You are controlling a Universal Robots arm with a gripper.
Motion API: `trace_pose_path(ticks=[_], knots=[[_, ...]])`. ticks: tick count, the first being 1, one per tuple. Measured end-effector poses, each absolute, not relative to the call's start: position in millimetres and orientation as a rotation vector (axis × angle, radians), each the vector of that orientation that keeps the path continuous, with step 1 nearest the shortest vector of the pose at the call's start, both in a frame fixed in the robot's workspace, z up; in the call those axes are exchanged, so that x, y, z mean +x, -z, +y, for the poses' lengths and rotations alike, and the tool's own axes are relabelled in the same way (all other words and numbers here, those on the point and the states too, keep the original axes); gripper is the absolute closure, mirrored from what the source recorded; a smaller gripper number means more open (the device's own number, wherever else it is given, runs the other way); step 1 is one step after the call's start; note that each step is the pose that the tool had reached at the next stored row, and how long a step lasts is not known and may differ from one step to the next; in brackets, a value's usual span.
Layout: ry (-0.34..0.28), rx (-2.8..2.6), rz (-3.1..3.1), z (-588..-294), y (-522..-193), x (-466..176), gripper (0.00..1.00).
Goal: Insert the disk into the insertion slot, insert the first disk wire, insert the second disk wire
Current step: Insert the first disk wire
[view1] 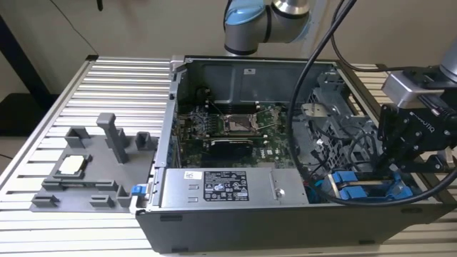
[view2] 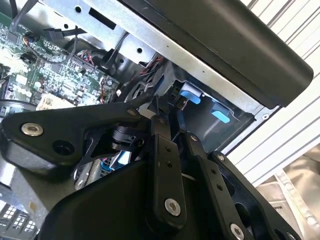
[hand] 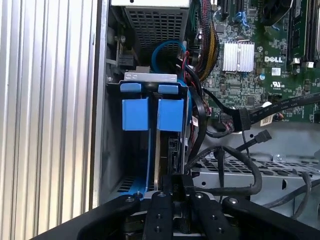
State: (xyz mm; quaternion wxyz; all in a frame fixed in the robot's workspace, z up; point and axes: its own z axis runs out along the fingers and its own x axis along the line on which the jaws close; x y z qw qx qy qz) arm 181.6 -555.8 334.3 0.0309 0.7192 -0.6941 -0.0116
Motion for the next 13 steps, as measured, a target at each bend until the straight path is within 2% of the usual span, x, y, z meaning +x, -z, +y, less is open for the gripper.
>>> trace_pose_path(ticks=[8, 9, 13], knots=[[0.038, 2.217, -2.140, -556.1, -333.3, 181.6, 0.80], [0.037, 2.217, -2.139, -556.1, -333.7, 181.6, 0.73], [0.037, 2.216, -2.139, -556.1, -342.9, 181.5, 0.73]])
